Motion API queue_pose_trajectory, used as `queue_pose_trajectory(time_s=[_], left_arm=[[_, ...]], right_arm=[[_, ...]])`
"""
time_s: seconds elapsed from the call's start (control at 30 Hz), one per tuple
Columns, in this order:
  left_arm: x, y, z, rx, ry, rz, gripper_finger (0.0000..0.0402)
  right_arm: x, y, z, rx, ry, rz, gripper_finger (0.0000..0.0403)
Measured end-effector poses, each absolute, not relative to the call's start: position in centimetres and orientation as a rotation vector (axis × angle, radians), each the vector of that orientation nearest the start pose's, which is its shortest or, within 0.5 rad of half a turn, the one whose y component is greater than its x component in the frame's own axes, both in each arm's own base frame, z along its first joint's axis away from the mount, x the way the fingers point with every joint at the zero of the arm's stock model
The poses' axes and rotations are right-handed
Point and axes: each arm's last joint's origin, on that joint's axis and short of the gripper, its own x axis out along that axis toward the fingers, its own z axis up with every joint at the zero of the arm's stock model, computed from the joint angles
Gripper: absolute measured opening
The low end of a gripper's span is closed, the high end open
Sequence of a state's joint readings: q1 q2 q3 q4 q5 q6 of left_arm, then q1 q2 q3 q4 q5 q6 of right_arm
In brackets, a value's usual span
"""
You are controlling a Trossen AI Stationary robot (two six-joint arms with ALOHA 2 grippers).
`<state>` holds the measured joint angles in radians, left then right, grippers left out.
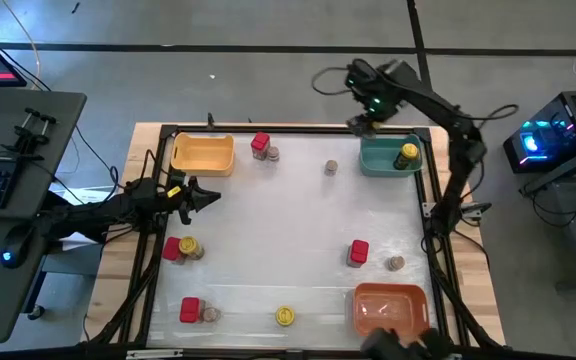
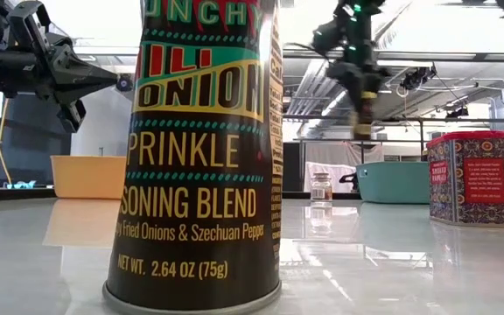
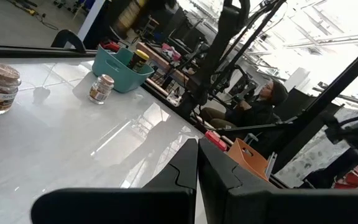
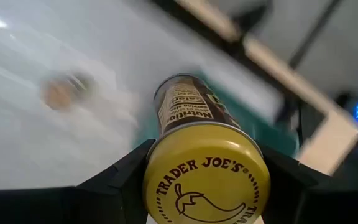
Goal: Sort spices by type
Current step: Put the top yellow seasoning bottle into the green bin
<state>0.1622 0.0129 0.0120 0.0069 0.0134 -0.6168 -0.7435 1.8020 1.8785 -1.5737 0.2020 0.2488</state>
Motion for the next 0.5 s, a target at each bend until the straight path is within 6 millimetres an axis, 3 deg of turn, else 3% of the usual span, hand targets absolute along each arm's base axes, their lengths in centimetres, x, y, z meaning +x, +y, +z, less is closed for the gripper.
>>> queue_pose_trajectory(time_s=[0.23, 0.33, 0.5], left_arm=[[9.7, 1.5, 16.7, -0.615, -0.052, 0.142, 0.0000], [9.7, 1.5, 16.7, -0.615, -0.052, 0.141, 0.0000], [9.7, 1.5, 16.7, -0.615, -0.052, 0.142, 0.0000]], right_arm=[[18.4, -20.5, 31.3, 0.714, 1.462, -1.028, 0.0215], [17.5, -20.2, 30.0, 0.737, 1.482, -1.033, 0.0215], [17.9, -20.6, 27.7, 0.726, 1.451, -1.001, 0.0215]])
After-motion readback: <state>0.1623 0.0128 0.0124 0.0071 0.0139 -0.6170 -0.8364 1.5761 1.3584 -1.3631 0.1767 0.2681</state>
